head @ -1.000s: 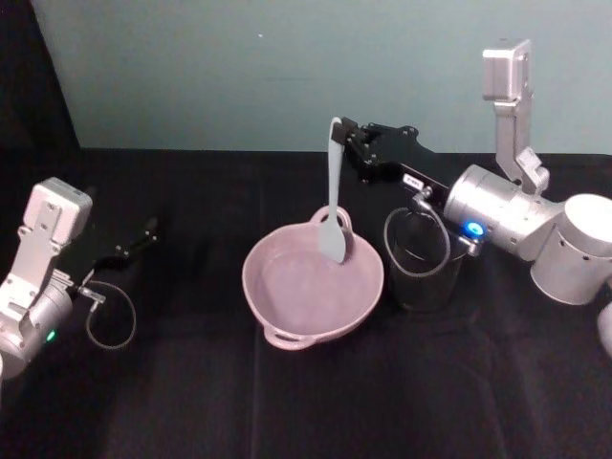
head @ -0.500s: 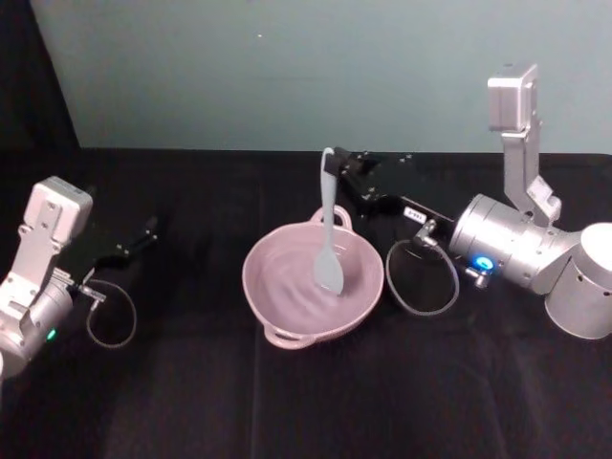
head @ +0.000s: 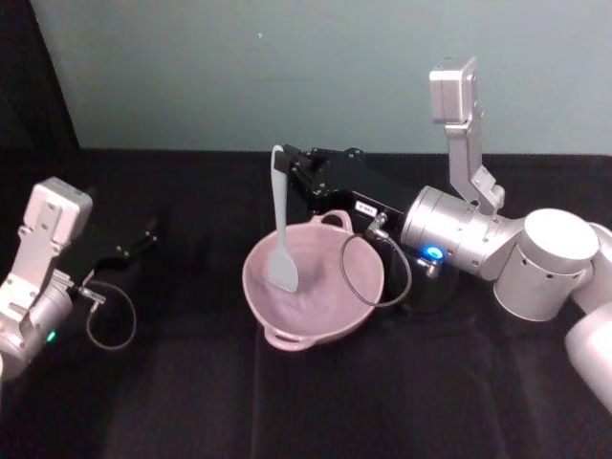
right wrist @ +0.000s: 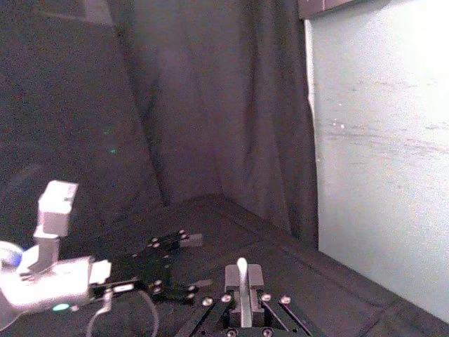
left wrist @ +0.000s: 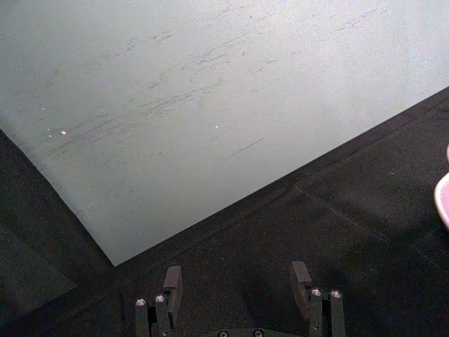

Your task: Use the one hand to pick up the spoon and stir the clear water in the bowl.

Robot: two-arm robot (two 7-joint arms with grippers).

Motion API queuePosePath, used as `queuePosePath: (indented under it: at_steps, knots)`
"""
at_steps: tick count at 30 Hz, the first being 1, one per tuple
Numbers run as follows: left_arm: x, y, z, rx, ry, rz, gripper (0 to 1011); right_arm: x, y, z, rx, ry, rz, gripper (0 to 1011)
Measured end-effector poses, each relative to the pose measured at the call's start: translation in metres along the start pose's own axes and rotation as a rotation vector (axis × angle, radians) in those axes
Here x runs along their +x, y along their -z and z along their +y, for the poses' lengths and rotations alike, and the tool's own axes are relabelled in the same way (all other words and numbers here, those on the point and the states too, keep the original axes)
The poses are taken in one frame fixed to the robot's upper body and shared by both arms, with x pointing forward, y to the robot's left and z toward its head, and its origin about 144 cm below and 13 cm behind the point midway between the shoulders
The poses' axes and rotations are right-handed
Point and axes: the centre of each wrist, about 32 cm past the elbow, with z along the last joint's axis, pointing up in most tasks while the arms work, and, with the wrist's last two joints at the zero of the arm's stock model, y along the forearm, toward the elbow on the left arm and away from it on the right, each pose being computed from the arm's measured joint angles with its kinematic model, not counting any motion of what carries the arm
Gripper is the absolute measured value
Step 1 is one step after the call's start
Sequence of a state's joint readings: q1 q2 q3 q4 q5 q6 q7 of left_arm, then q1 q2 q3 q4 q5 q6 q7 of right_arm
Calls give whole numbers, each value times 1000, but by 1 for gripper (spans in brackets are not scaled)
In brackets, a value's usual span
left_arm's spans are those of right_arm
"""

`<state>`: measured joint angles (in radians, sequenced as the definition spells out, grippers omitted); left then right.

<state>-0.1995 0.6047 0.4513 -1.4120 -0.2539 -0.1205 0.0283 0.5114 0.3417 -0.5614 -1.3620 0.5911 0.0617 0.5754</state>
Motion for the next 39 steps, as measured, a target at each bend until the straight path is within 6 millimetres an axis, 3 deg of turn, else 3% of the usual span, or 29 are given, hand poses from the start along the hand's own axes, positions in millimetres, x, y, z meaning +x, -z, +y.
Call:
queuePosePath:
  at_steps: [9, 19, 28, 39]
  knots:
    - [0, 0, 0, 0, 0, 0, 1011, 23, 3, 10, 22, 56, 23, 75]
    - [0, 0, 0, 0, 0, 0, 1011, 37, 0, -9, 31, 127, 23, 75]
    - [0, 0, 0, 0, 0, 0, 1011, 25, -4, -36, 1, 141, 5, 75]
    - [0, 0, 0, 0, 0, 0, 1011, 0, -3, -40, -11, 89, 1, 75]
